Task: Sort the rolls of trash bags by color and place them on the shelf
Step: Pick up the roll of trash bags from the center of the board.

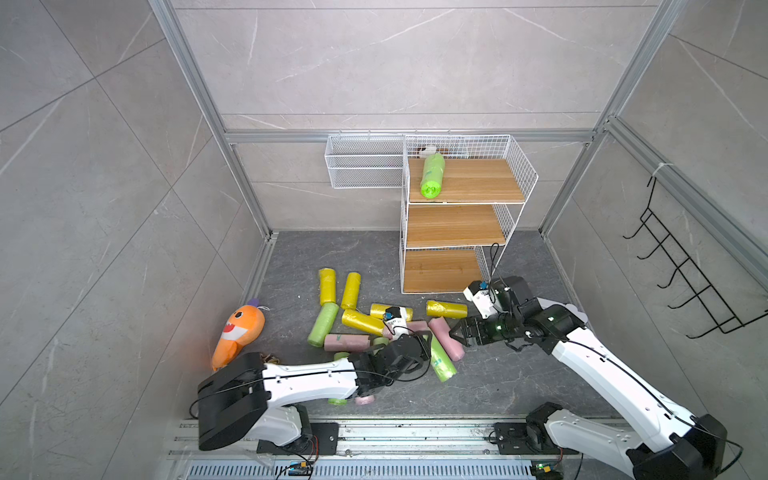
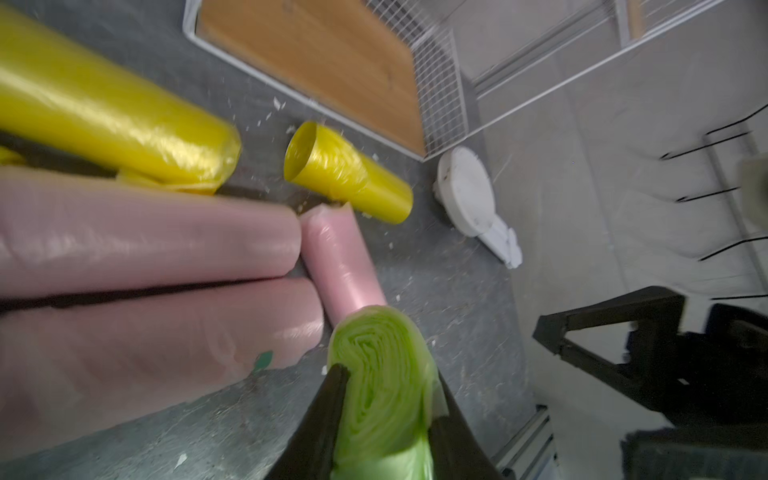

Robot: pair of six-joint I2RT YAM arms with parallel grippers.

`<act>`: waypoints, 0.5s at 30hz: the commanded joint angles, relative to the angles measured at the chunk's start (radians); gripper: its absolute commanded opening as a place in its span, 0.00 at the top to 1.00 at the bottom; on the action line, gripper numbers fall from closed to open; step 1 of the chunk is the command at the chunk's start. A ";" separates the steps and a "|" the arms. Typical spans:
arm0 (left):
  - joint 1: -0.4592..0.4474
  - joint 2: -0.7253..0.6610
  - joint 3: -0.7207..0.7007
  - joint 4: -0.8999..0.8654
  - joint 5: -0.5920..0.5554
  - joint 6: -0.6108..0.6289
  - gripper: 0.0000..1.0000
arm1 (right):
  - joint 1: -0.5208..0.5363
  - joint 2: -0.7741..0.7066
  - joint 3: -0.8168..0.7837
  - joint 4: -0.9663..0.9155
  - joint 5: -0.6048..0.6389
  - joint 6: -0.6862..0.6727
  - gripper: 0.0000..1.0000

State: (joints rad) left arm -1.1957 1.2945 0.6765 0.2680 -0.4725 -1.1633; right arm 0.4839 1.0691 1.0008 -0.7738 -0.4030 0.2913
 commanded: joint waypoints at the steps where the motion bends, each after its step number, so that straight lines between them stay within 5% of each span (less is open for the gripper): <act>1: 0.035 -0.136 0.020 0.030 -0.138 0.065 0.82 | -0.001 -0.042 0.062 0.086 -0.117 0.089 0.14; 7: 0.157 -0.265 0.030 0.135 -0.183 0.100 0.82 | 0.002 -0.071 0.045 0.415 -0.246 0.321 0.09; 15: 0.190 -0.302 0.062 0.236 -0.195 0.083 0.82 | 0.053 -0.028 -0.008 0.677 -0.213 0.457 0.05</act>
State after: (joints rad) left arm -1.0138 1.0191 0.6937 0.3843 -0.6491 -1.0782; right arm 0.5140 1.0241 1.0195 -0.2573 -0.6102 0.6651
